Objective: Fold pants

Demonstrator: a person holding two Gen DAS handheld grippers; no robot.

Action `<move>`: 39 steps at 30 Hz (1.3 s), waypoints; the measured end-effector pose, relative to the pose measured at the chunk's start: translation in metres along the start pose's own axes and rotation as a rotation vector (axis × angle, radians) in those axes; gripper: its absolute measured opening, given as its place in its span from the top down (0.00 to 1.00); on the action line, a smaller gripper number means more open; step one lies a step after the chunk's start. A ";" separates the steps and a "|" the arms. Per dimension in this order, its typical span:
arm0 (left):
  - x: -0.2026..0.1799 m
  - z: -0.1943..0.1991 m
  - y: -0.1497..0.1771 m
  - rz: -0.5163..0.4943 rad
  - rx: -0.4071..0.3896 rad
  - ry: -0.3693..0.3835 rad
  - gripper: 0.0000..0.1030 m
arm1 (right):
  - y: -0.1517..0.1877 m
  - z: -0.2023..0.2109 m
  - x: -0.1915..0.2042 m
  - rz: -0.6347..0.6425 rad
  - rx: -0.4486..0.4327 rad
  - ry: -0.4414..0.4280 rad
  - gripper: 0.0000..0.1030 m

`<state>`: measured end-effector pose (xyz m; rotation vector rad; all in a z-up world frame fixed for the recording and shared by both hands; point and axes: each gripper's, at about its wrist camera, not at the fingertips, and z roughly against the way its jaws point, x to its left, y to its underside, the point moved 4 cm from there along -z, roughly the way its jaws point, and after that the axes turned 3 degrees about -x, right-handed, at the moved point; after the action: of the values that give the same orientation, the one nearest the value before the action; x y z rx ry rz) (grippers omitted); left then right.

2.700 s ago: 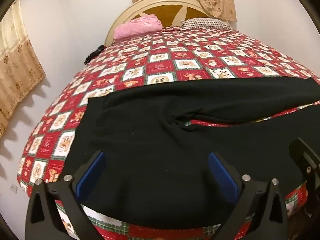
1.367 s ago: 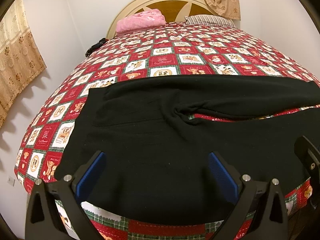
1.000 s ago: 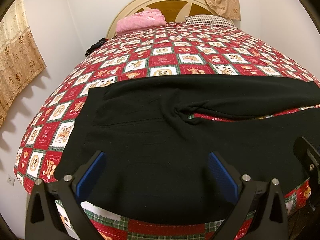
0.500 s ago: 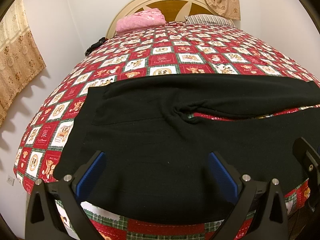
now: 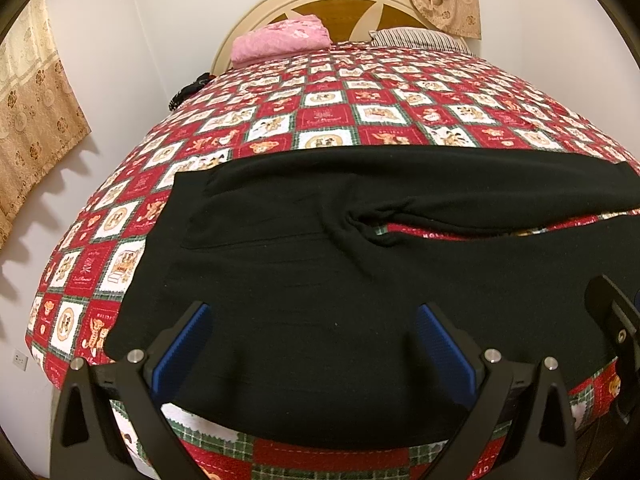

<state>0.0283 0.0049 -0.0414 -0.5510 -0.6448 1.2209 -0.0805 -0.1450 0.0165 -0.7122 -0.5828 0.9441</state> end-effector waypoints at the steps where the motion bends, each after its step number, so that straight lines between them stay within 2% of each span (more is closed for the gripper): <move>1: 0.000 0.000 0.000 0.000 0.001 0.001 0.00 | 0.000 0.000 0.000 0.001 0.000 0.000 0.01; 11: 0.003 -0.004 -0.001 0.005 0.013 0.006 0.00 | 0.001 -0.005 0.001 0.003 0.008 -0.002 0.01; 17: 0.018 -0.009 -0.010 -0.005 0.015 0.017 0.00 | -0.002 -0.008 0.000 0.014 0.003 -0.004 0.01; 22: 0.073 -0.022 -0.030 0.090 0.040 0.080 0.00 | -0.020 -0.021 -0.001 0.076 0.034 -0.075 0.01; 27: 0.139 -0.044 -0.069 0.140 0.020 0.069 0.00 | -0.056 -0.047 0.001 0.217 0.075 -0.101 0.01; 28: 0.150 -0.052 -0.076 0.157 0.018 0.072 0.01 | -0.063 -0.052 0.003 0.236 0.079 -0.106 0.01; 30: 0.170 -0.075 -0.092 0.198 0.040 0.100 0.11 | -0.078 -0.062 0.007 0.266 0.076 -0.129 0.01; 32: 0.180 -0.100 -0.103 0.232 0.089 0.130 0.19 | -0.089 -0.073 0.011 0.292 0.064 -0.146 0.01; 35: 0.188 -0.142 -0.107 0.271 0.181 0.133 0.30 | -0.102 -0.095 0.015 0.311 0.081 -0.178 0.01; 39: 0.185 -0.174 -0.104 0.269 0.247 0.115 0.31 | -0.119 -0.135 0.017 0.334 0.138 -0.193 0.02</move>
<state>0.2608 0.1488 -0.0625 -0.5063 -0.3219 1.4857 0.0853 -0.2160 0.0241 -0.6078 -0.5704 1.3621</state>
